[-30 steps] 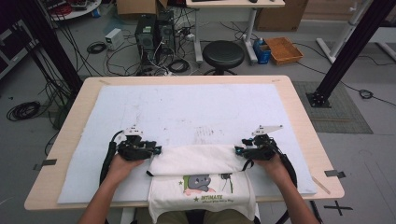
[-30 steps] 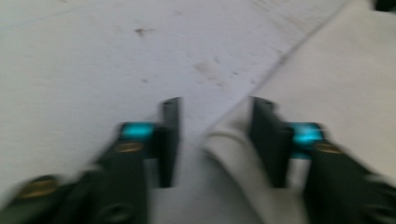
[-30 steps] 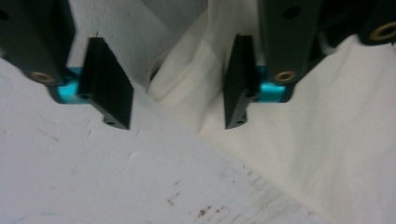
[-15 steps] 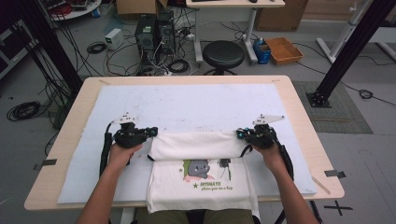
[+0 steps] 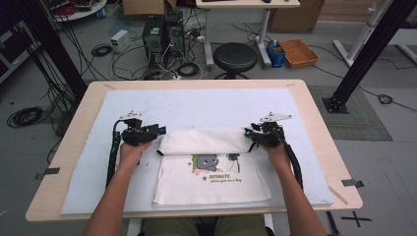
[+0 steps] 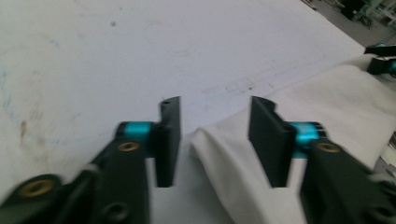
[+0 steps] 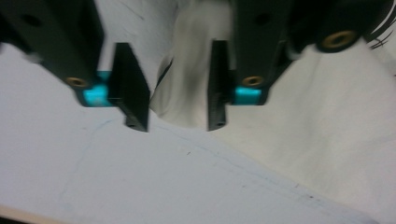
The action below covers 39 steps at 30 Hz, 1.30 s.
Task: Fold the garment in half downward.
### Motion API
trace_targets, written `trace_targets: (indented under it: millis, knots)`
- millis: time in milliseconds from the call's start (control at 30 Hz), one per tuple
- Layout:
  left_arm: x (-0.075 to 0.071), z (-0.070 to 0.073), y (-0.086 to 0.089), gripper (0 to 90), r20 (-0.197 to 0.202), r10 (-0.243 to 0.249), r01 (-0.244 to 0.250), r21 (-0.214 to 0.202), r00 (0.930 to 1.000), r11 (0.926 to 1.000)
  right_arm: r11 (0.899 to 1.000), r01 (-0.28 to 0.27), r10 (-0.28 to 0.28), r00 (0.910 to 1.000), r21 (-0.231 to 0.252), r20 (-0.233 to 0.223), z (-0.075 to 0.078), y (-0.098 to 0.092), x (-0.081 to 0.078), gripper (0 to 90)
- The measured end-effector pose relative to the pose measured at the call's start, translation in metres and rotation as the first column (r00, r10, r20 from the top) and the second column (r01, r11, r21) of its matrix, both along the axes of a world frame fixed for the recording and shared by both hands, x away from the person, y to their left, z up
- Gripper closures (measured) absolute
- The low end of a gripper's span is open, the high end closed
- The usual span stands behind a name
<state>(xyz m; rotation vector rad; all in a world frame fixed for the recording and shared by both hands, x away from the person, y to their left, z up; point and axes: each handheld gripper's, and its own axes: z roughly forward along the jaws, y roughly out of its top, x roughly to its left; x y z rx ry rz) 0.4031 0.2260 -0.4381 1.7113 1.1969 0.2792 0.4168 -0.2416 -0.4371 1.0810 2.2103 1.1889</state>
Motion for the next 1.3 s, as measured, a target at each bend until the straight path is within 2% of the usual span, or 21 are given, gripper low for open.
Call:
trace_targets:
  millis: [67, 100, 167, 200, 300, 433, 500, 533, 633, 667, 700, 767, 800, 867, 967, 1033, 1067, 1100, 1167, 1233, 1300]
  knots:
    - [-0.013, 0.002, 0.004, 45.9, -0.013, 0.027, -0.027, 0.01, 0.9996, 0.9996, 0.999, 0.028, -0.029, 0.9991, 0.032, 0.029, 0.007, -0.009, -0.011, 43.9]
    - [-0.02, 0.002, 0.006, 45.5, -0.003, 0.031, -0.031, 0.01, 0.9995, 0.9995, 0.998, 0.035, -0.037, 0.9987, 0.05, 0.036, 0.009, -0.013, -0.016, 41.4]
    - [-0.034, 0.002, 0.01, 45.8, 0.019, 0.029, -0.029, 0.002, 0.9994, 0.9996, 0.997, 0.045, -0.048, 0.9983, 0.062, 0.032, 0.012, -0.021, -0.028, 41.2]
    - [-0.042, -0.001, 0.011, 46.3, 0.023, 0.019, -0.018, -0.019, 0.9996, 0.9996, 0.997, 0.045, -0.047, 0.9984, 0.062, 0.031, 0.012, -0.023, -0.032, 41.4]
    - [-0.051, -0.009, 0.011, 46.4, 0.005, -0.016, 0.017, -0.024, 0.9998, 0.9996, 0.997, 0.042, -0.04, 0.9989, 0.063, -0.022, 0.006, -0.029, -0.044, 42.4]
    - [-0.048, -0.014, 0.003, 46.4, -0.011, -0.053, 0.053, -0.019, 0.9985, 0.9984, 0.997, 0.039, -0.034, 0.9967, 0.062, -0.074, -0.003, -0.023, -0.042, 43.4]
    - [-0.045, -0.015, -0.002, 49.5, -0.025, -0.073, 0.073, 0.001, 0.9971, 0.9974, 0.998, 0.023, -0.018, 0.9955, 0.053, -0.093, -0.006, -0.017, -0.039, 47.3]
    - [-0.045, -0.015, -0.003, 54.9, -0.029, -0.081, 0.082, 0.012, 0.9963, 0.9966, 0.999, 0.008, -0.004, 0.9947, 0.044, -0.103, -0.007, -0.013, -0.037, 52.9]
    - [-0.047, -0.014, -0.007, 84.9, -0.019, -0.102, 0.103, 0.068, 0.9946, 0.9924, 0.999, -0.034, 0.035, 0.9935, 0.014, -0.108, -0.008, -0.009, -0.036, 79.3]
    - [-0.048, -0.014, -0.008, 88.4, -0.021, -0.105, 0.106, 0.085, 0.9942, 0.9907, 0.999, -0.041, 0.042, 0.9935, 0.011, -0.106, -0.008, -0.009, -0.037, 81.4]
    - [-0.049, -0.013, -0.007, 88.8, -0.027, -0.106, 0.107, 0.077, 0.994, 0.9912, 0.999, -0.047, 0.048, 0.9936, 0.015, -0.103, -0.006, -0.01, -0.038, 82.1]
    - [-0.053, -0.009, -0.004, 89.0, 0.003, -0.113, 0.113, 0.065, 0.9936, 0.9915, 0.998, -0.06, 0.062, 0.9944, 0.018, -0.086, -0.003, -0.012, -0.043, 82.7]
    - [-0.056, -0.007, -0.003, 89.0, 0.013, -0.124, 0.123, 0.048, 0.9922, 0.9912, 0.997, -0.067, 0.069, 0.9946, 0.026, -0.077, 0.0, -0.015, -0.047, 82.7]
    - [-0.062, -0.003, -0.001, 89.0, 0.031, -0.143, 0.142, 0.044, 0.9892, 0.9889, 0.996, -0.081, 0.083, 0.995, 0.034, -0.056, 0.003, -0.02, -0.055, 82.8]
    - [-0.078, 0.003, 0.002, 89.0, 0.065, -0.183, 0.183, 0.008, 0.9809, 0.9831, 0.994, -0.096, 0.098, 0.9942, 0.043, -0.044, 0.006, -0.028, -0.067, 82.8]
    - [-0.086, 0.006, 0.005, 89.0, 0.076, -0.198, 0.199, -0.002, 0.9773, 0.98, 0.993, -0.105, 0.108, 0.9932, 0.05, -0.044, 0.009, -0.033, -0.078, 82.8]
    - [-0.093, 0.007, 0.007, 89.0, 0.084, -0.216, 0.218, -0.016, 0.9728, 0.9759, 0.992, -0.114, 0.116, 0.9924, 0.051, -0.04, 0.01, -0.035, -0.083, 82.8]
    - [-0.097, 0.008, 0.009, 88.9, 0.086, -0.22, 0.222, -0.021, 0.9717, 0.9748, 0.991, -0.122, 0.124, 0.9915, 0.058, -0.038, 0.011, -0.037, -0.09, 82.8]
    - [-0.109, 0.01, 0.014, 89.0, 0.092, -0.247, 0.25, -0.022, 0.9647, 0.9681, 0.988, -0.141, 0.143, 0.9892, 0.064, -0.033, 0.013, -0.041, -0.101, 82.8]
    - [-0.118, 0.01, 0.018, 89.0, 0.095, -0.268, 0.273, -0.039, 0.9586, 0.9612, 0.982, -0.169, 0.173, 0.9838, 0.085, -0.047, 0.013, -0.043, -0.114, 82.8]
    - [-0.13, 0.008, 0.022, 88.9, 0.094, -0.3, 0.305, -0.052, 0.9494, 0.9509, 0.978, -0.193, 0.197, 0.9793, 0.078, -0.048, 0.013, -0.044, -0.125, 82.8]
